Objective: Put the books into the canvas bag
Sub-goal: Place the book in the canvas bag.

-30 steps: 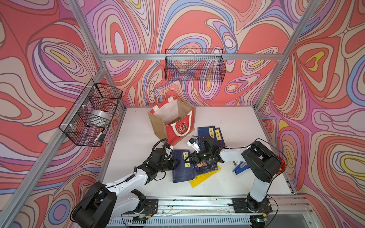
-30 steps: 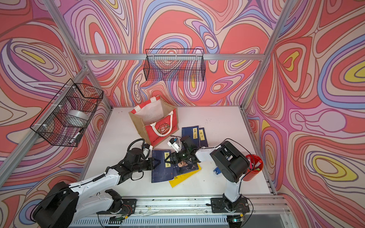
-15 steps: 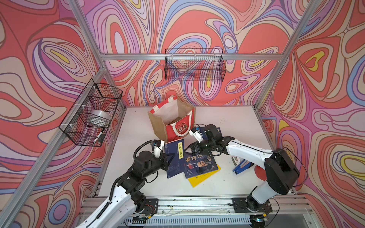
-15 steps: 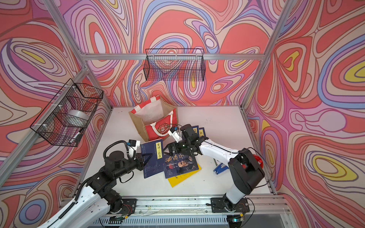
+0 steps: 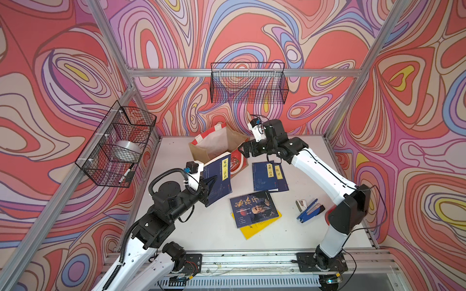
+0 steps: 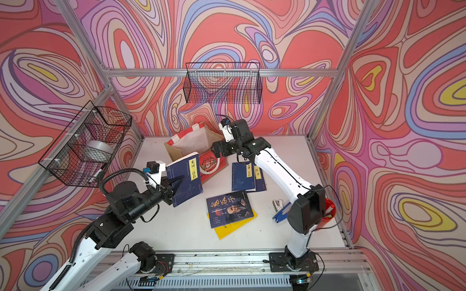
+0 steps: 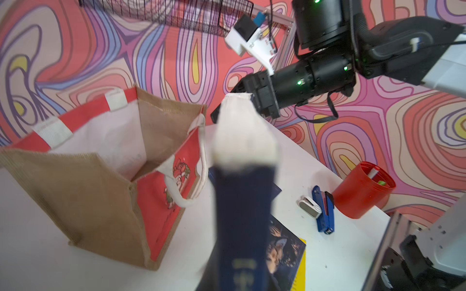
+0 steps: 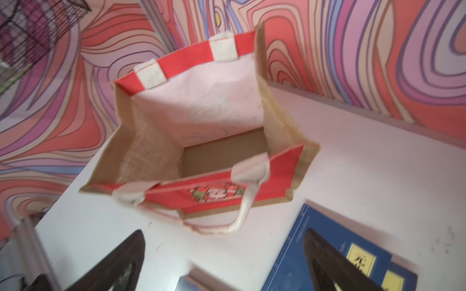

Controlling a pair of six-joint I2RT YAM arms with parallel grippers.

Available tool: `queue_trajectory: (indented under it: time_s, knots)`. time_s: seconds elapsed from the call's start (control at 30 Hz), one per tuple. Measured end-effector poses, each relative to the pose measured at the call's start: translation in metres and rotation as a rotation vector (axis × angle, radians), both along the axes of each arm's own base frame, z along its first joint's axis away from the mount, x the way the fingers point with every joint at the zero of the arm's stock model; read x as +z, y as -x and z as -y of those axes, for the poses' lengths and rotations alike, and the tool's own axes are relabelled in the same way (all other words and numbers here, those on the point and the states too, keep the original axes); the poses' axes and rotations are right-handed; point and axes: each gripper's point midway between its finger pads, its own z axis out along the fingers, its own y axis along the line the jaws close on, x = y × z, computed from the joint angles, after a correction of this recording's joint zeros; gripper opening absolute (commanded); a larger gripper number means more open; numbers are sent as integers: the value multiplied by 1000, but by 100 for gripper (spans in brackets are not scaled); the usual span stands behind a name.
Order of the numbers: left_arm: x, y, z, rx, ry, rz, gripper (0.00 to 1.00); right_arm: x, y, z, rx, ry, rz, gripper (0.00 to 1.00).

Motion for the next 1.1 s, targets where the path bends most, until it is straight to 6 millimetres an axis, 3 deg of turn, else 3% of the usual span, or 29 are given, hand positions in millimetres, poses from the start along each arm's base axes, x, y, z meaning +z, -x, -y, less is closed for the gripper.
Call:
queue_trajectory:
  time_s: [0.17, 0.3, 0.5, 0.6, 0.73, 0.87, 1.07, 1.1]
  knots:
    - [27, -33, 9, 42, -74, 135, 0, -49, -46, 1, -71, 160, -22, 88]
    - [47, -50, 17, 54, -107, 215, 0, -70, -61, 2, -83, 228, -35, 84]
    - [78, -64, 20, 84, -132, 348, 0, -46, -69, -1, -70, 233, 15, 58]
    - [84, -72, 21, 107, -156, 402, 0, -29, -73, -1, -66, 224, 47, 44]
    - [87, -96, 14, 157, -162, 452, 0, -24, -72, 2, -66, 220, 43, 29]
    - [81, -124, -2, 211, -136, 484, 0, -26, -71, 2, -65, 215, 29, 21]
    - [56, -165, -17, 205, -67, 482, 0, -35, -66, -1, -42, 202, -9, 12]
    - [52, -172, -18, 196, -51, 479, 0, -38, -65, -2, -37, 201, -19, 6]
